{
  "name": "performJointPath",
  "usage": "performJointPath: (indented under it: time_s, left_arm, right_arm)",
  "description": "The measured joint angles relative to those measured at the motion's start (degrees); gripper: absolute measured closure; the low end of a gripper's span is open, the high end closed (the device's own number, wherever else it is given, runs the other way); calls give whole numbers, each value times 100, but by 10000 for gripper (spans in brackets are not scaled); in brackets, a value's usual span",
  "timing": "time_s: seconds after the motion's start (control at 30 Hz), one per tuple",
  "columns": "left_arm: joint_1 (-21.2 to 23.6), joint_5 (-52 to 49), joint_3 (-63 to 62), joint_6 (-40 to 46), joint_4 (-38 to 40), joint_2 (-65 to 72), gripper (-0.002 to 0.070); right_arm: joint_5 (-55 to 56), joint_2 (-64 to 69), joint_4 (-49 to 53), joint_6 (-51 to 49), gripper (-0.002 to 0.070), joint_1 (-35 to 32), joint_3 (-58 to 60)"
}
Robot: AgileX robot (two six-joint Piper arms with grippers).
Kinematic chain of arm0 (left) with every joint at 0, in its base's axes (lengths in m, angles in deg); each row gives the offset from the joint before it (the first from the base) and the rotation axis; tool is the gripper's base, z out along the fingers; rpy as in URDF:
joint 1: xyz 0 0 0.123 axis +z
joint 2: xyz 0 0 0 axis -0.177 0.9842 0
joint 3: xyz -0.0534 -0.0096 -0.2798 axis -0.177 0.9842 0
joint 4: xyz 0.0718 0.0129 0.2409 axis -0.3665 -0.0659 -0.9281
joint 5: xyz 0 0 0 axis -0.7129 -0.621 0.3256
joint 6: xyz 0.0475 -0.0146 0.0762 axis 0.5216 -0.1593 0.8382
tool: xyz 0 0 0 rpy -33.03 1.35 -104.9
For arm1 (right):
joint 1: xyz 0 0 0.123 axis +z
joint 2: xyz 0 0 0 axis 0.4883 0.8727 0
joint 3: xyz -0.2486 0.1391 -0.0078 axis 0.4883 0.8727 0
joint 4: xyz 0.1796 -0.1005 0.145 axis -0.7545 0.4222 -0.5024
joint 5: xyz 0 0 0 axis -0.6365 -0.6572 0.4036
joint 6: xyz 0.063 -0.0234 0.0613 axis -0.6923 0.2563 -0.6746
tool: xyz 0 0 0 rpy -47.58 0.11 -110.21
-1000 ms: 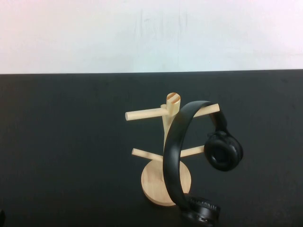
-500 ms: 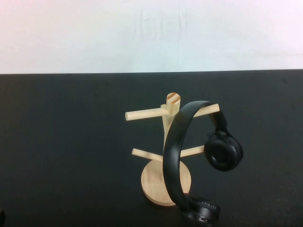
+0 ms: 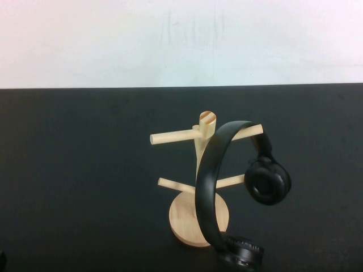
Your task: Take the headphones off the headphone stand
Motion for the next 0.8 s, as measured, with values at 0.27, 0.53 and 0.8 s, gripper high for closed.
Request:
performJointPath:
  time_s: [0.27, 0.53, 0.8]
  left_arm:
    - [0, 0, 0, 0, 0, 0, 673]
    - [0, 0, 0, 0, 0, 0, 673]
    - [0, 0, 0, 0, 0, 0, 673]
  right_arm:
    - [131, 0, 365, 0, 685, 0, 0]
    - [2747, 0, 2615, 0, 684, 0, 13]
    - [5017, 0, 3019, 64, 684, 0, 13]
